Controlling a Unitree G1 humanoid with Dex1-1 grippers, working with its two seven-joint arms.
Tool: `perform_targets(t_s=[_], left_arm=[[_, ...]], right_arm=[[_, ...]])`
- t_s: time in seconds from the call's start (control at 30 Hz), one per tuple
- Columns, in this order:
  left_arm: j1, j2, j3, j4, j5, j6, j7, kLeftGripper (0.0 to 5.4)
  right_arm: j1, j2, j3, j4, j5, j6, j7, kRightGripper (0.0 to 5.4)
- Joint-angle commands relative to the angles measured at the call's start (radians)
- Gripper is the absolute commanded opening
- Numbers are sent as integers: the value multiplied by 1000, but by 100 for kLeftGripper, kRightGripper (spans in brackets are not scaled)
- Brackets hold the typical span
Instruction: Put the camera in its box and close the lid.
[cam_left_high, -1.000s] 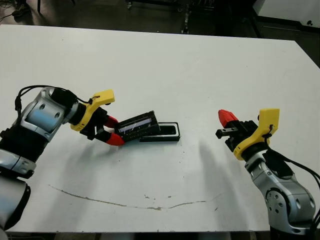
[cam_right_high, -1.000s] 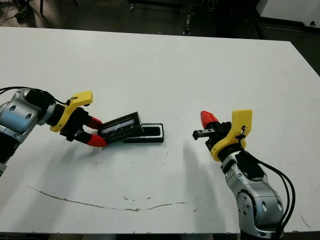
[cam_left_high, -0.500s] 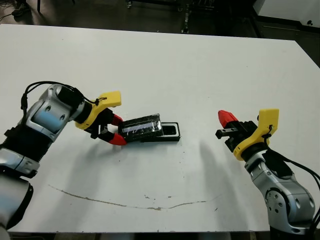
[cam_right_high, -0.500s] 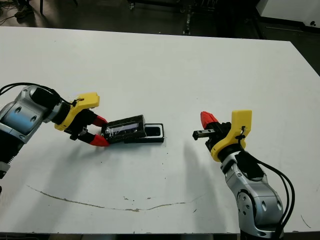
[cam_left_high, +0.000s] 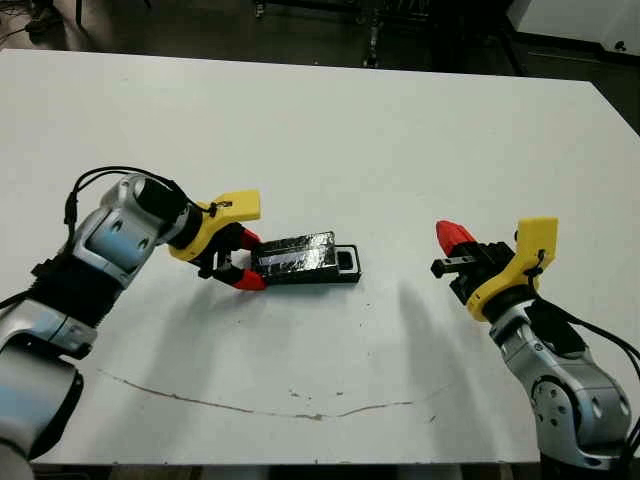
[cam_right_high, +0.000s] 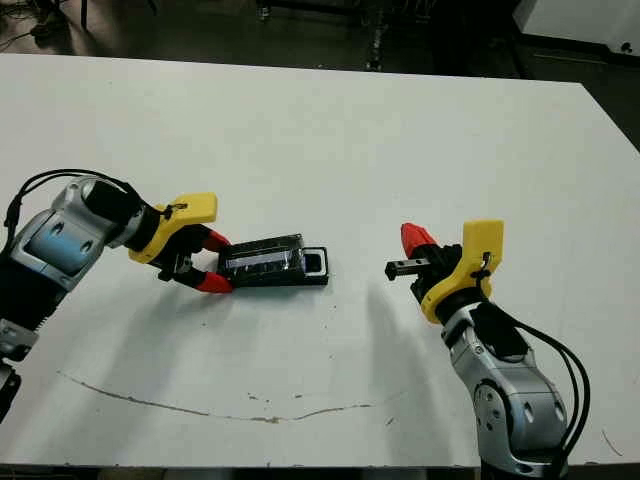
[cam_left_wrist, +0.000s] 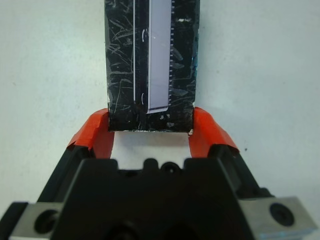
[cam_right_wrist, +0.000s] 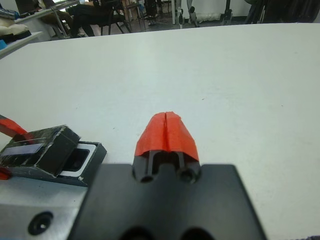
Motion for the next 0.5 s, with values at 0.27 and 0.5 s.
perform_targets(t_s=[0.27,0.5], left_arm=[[4,-67,-27,85,-4,5,-42,316],[-19,-102,-45,105,1,27,-64,316]], right_arm=[[17,-11,-7,-4,4,15,-4,0],[17,-12,-7,-8,12,27,-11,0]])
